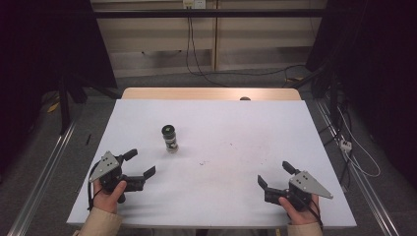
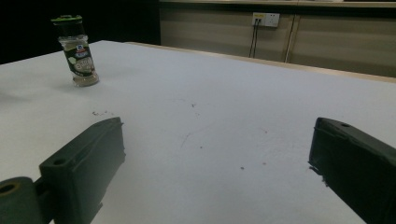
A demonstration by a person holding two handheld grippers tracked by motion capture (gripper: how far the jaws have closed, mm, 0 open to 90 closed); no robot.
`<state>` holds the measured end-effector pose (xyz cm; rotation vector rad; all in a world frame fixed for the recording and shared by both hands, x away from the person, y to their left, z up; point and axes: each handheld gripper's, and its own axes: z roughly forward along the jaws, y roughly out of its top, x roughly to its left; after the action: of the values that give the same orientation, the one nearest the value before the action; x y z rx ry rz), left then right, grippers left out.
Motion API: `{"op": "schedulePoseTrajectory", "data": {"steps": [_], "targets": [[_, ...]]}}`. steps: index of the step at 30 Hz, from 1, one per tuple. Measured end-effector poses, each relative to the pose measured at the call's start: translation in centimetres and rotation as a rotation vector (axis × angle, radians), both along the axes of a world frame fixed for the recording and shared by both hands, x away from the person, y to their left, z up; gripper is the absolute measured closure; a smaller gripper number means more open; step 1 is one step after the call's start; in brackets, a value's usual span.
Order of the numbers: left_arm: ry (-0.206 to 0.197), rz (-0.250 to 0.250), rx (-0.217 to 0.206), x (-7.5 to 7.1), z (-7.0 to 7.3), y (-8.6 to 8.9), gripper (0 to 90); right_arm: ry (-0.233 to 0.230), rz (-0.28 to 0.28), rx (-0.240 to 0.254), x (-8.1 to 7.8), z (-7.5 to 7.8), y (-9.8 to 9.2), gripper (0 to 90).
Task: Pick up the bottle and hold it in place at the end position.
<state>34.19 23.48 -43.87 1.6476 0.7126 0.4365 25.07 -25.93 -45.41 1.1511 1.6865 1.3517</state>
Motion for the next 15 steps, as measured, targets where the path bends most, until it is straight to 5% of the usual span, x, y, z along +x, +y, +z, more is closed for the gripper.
{"op": "schedulePoseTrajectory", "data": {"steps": [15], "targets": [[-0.011, -0.006, -0.025, 0.58, 0.23, -0.78, 3.6, -0.006, 0.008, -0.005, 0.07, 0.01, 0.2, 3.2]]}}
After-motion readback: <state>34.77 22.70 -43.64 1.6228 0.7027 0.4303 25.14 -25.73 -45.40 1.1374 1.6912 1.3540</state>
